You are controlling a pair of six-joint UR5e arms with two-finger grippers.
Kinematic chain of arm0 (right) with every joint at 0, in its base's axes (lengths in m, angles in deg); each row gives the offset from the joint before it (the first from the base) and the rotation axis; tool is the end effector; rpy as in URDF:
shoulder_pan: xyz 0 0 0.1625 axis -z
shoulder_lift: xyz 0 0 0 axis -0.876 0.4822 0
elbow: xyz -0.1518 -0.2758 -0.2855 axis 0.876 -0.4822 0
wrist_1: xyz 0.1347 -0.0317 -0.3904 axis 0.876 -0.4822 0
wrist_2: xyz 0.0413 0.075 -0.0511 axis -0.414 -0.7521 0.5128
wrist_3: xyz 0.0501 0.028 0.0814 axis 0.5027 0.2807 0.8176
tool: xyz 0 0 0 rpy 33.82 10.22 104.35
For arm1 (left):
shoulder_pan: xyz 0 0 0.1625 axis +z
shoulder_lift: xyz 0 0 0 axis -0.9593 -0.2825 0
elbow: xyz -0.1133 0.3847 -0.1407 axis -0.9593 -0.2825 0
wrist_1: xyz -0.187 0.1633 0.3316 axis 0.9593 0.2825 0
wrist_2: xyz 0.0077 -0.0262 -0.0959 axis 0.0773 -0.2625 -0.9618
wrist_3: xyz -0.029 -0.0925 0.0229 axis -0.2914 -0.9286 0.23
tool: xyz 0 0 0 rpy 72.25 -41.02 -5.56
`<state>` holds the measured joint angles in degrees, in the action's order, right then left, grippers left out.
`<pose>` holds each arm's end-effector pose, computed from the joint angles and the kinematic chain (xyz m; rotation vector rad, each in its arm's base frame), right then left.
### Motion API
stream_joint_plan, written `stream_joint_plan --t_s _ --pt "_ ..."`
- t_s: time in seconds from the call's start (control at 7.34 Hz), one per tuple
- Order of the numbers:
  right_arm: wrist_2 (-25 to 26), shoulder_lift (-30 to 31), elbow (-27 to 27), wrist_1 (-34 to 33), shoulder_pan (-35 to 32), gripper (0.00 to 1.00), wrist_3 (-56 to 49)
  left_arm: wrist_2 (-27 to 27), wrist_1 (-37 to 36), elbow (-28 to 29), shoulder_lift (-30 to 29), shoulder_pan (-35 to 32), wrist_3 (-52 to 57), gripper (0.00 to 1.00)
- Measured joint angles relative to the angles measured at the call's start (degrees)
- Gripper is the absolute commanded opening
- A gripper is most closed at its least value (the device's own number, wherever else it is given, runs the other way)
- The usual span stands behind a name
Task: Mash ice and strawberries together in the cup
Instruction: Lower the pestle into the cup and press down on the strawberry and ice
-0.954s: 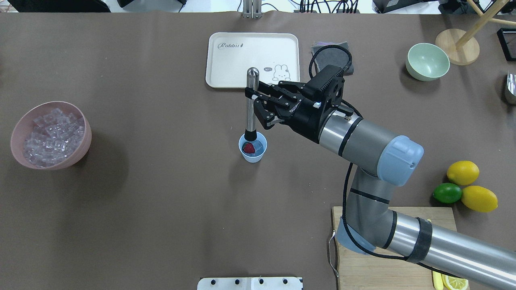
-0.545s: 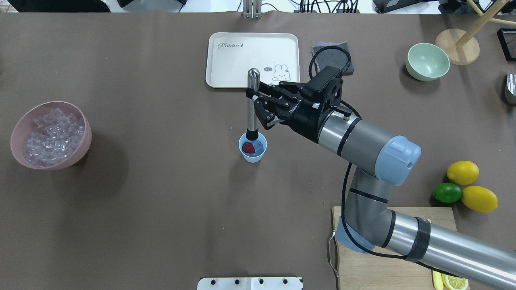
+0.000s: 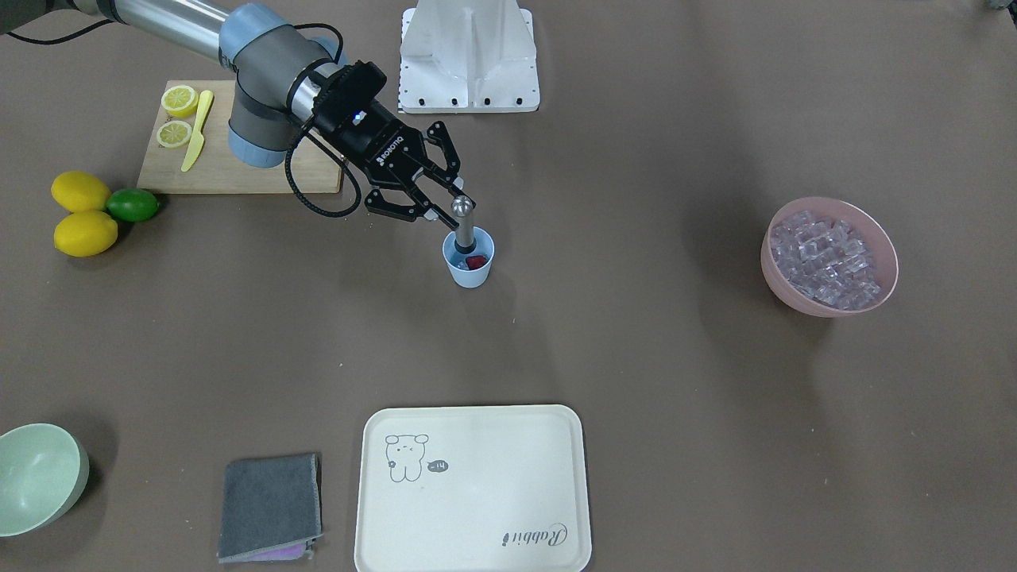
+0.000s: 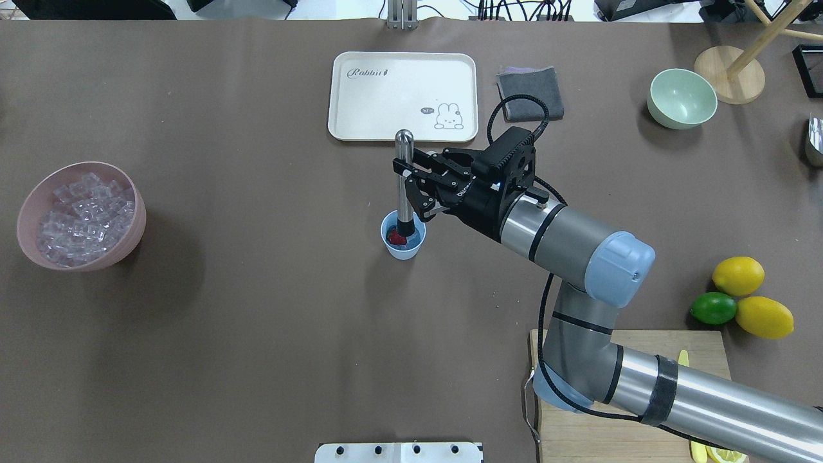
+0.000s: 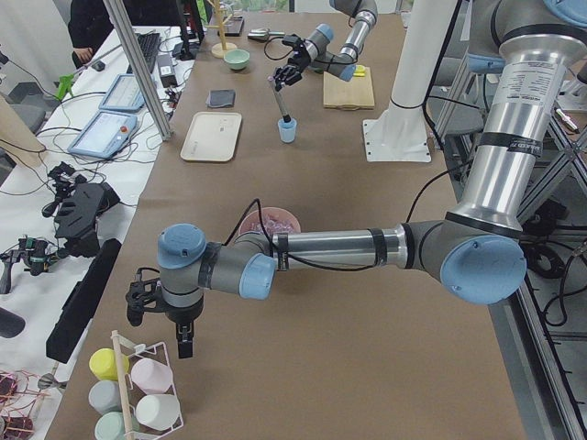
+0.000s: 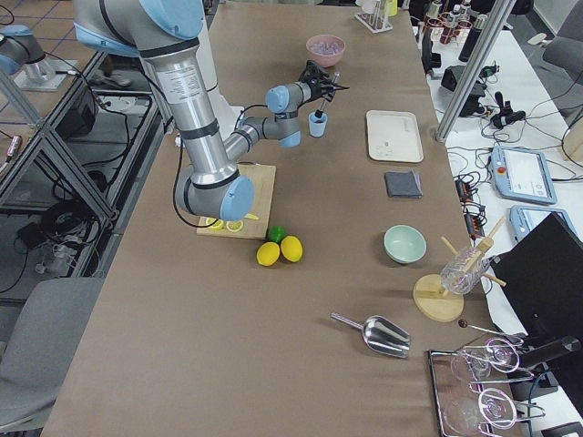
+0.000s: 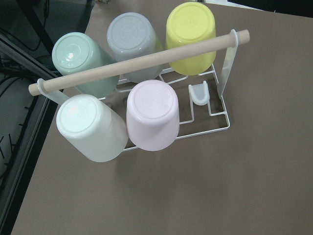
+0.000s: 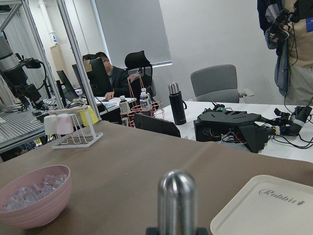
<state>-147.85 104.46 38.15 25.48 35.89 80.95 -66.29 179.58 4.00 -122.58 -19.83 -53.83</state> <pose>-0.4756 -0.3994 0.2227 1.3275 -1.3333 -0.1071 -0.1142 -0.5982 0.6615 0.1216 0.6091 -0.3362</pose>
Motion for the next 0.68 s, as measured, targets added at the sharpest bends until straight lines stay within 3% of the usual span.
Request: stream_joint_plan --t_s 0.68 --pt "2.38 0.14 -1.45 0.08 2.46 0.00 0.00 -0.06 0.02 -0.26 0.73 -0.01 0.37 0.98"
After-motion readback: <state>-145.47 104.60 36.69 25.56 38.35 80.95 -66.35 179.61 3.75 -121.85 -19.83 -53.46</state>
